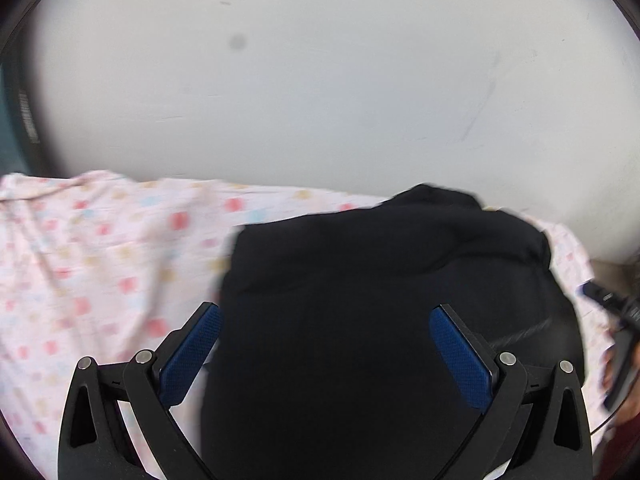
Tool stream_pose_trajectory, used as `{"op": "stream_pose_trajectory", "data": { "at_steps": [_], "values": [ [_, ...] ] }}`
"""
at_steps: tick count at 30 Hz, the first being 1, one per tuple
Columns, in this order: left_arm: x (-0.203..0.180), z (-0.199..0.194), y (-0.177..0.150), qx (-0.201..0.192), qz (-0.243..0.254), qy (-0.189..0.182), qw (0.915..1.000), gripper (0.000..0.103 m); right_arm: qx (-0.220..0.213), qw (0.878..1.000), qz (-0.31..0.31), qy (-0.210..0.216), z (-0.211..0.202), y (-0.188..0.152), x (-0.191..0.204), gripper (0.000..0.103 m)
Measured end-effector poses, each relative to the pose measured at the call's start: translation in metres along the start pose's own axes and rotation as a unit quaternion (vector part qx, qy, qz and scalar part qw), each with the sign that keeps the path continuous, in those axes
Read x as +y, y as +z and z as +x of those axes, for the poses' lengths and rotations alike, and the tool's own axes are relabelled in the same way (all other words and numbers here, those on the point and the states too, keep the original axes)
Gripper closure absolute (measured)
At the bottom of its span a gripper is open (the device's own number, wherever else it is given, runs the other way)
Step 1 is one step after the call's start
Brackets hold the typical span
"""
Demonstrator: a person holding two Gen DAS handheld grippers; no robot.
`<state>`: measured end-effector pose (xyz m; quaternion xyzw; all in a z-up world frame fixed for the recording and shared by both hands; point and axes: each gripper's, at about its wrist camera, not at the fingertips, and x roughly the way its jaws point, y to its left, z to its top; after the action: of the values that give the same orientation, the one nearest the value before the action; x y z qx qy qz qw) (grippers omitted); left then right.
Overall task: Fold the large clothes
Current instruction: 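Press the folded jacket bundle flat with both tools, then grasp the jacket bundle edge with both tools and lift it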
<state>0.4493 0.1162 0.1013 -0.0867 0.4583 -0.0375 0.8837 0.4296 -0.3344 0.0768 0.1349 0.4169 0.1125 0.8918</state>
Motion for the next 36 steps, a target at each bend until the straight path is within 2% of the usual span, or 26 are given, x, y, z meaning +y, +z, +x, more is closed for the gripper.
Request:
{"op": "stream_pose_trajectory", "data": {
  "at_steps": [2,3,8,13,15,18,24,28,32,34,36],
  "values": [
    [0.024,-0.015,-0.013,0.003,-0.004,0.025,0.9997,0.001,-0.003,1.0,0.002,-0.011,-0.019,-0.005,-0.014,0.006],
    [0.033,-0.021,-0.018,0.005,-0.011,0.023,0.9997,0.001,-0.004,1.0,0.005,-0.015,-0.026,-0.008,-0.023,0.006],
    [0.093,-0.036,-0.046,0.01,-0.071,-0.015,0.9973,0.001,0.026,0.999,0.032,-0.015,-0.04,-0.022,-0.062,0.006],
    [0.139,-0.028,-0.074,0.022,-0.144,-0.073,0.9867,0.001,0.062,0.994,0.083,0.024,-0.022,-0.033,-0.094,0.005],
    [0.144,-0.022,-0.079,0.032,-0.153,-0.095,0.983,0.001,0.078,0.991,0.094,0.048,-0.013,-0.036,-0.102,0.005],
    [0.142,-0.008,-0.084,0.051,-0.156,-0.137,0.9768,0.001,0.106,0.987,0.101,0.061,0.006,-0.039,-0.108,0.005],
    [0.119,0.023,-0.085,0.086,-0.117,-0.138,0.9797,0.001,0.157,0.975,0.128,0.094,0.047,-0.049,-0.127,0.0],
    [0.121,0.042,-0.088,0.091,-0.132,-0.151,0.9755,0.001,0.183,0.966,0.131,0.125,0.068,-0.056,-0.132,0.0],
    [0.13,0.059,-0.096,0.097,-0.153,-0.18,0.967,0.001,0.206,0.958,0.133,0.152,0.085,-0.062,-0.137,0.0],
    [0.133,0.069,-0.102,0.105,-0.166,-0.203,0.9592,0.001,0.216,0.952,0.137,0.166,0.092,-0.065,-0.138,0.0],
    [0.139,0.085,-0.11,0.12,-0.192,-0.236,0.945,0.001,0.222,0.949,0.14,0.175,0.097,-0.068,-0.138,0.0]
  ]
}}
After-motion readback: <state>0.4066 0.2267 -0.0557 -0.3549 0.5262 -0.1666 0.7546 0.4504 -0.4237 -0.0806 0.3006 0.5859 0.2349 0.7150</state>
